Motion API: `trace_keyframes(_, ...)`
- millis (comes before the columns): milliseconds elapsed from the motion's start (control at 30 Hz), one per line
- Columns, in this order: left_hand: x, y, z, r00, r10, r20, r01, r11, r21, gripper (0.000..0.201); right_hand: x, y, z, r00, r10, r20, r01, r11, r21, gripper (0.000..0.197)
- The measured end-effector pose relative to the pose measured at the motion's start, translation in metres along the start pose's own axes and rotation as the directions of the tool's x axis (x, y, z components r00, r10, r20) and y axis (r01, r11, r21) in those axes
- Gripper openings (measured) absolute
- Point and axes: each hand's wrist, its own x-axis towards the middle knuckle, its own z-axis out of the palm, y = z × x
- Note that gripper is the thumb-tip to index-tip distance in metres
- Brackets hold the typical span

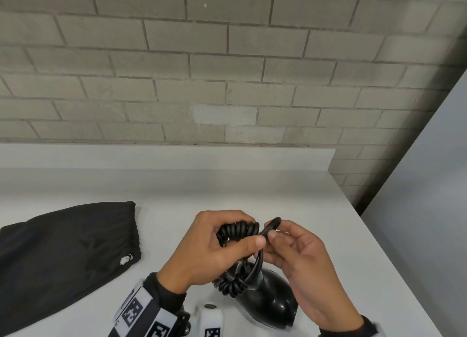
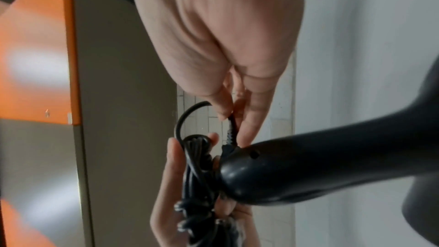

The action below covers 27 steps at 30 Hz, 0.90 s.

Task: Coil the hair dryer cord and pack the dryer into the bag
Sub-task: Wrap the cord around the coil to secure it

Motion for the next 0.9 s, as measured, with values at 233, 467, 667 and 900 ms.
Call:
trace_keyframes(233, 0.003, 0.005, 0.0, 0.998, -0.052, 0.032, 0.054, 0.995, -0.083, 0.018, -0.004, 0.002, 0.007, 0.994, 0.106, 0.023, -0.109, 0.979, 0.172, 0.016)
trace_keyframes(467, 0.006, 0.004, -0.005, 0.975, -0.219, 0.034, 0.221, 0.958, -0.181, 0.035, -0.012, 0.001, 0.019, 0.977, 0.155, 0.143, -0.182, 0.964, 0.195, 0.017)
trace_keyframes(667, 0.004, 0.003, -0.003, 0.96, -0.273, -0.065, 0.259, 0.952, -0.163, 0.022, -0.018, 0.001, 0.018, 0.986, 0.115, 0.117, -0.134, 0.977, 0.163, 0.039)
trace_keyframes(900, 0.006, 0.012, 0.003, 0.95, -0.27, -0.155, 0.262, 0.962, -0.074, 0.009, -0.037, 0.006, 0.026, 0.976, -0.159, 0.15, 0.2, 0.926, -0.321, 0.054)
